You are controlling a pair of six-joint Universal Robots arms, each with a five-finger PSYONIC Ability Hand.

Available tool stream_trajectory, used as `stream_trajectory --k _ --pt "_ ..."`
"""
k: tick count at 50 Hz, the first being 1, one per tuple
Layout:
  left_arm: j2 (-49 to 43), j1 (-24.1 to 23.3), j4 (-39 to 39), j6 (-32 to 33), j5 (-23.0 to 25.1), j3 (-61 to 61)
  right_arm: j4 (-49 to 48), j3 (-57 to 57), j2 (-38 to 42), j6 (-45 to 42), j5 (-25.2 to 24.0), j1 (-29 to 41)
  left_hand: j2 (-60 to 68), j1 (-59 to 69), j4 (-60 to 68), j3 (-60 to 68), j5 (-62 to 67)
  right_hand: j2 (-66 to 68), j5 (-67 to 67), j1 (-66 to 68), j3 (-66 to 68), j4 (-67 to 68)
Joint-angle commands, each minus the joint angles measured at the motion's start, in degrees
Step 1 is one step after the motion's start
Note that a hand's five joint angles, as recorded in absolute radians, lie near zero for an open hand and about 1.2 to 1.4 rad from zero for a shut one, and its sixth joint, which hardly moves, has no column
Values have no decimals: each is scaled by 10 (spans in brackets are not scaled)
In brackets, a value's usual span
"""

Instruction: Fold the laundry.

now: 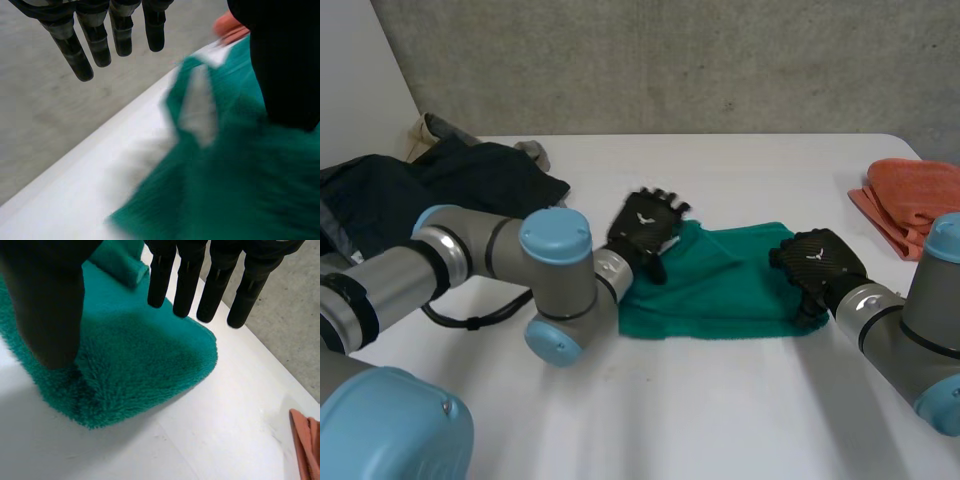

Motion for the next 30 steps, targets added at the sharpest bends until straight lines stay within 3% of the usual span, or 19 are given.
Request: stream_trajectory --k 1,4,8,13,22,30 --pt "42 22 -7 25 -144 -13 -6 -2 10 -24 16 -2 30 30 30 31 27 99 97 97 100 99" --pt "80 19 -22 42 -141 -69 -6 -2 11 -38 21 -3 21 22 21 23 18 102 100 100 103 102" --pt "134 12 -26 43 -138 -128 -6 -2 20 -53 22 -3 1 1 1 2 -2 203 201 201 204 203" --pt "167 -10 -31 39 -141 -169 -5 -1 22 -57 22 -8 -14 -14 -14 -13 -17 493 491 491 494 493" --pt "250 -18 -38 39 -141 -250 9 20 -34 -98 32 -23 -21 -20 -21 -20 -24 494 492 492 494 494" --pt "323 -12 -38 39 -138 -306 28 7 -54 -268 66 -52 -22 -22 -22 -21 -26 494 492 492 494 494"
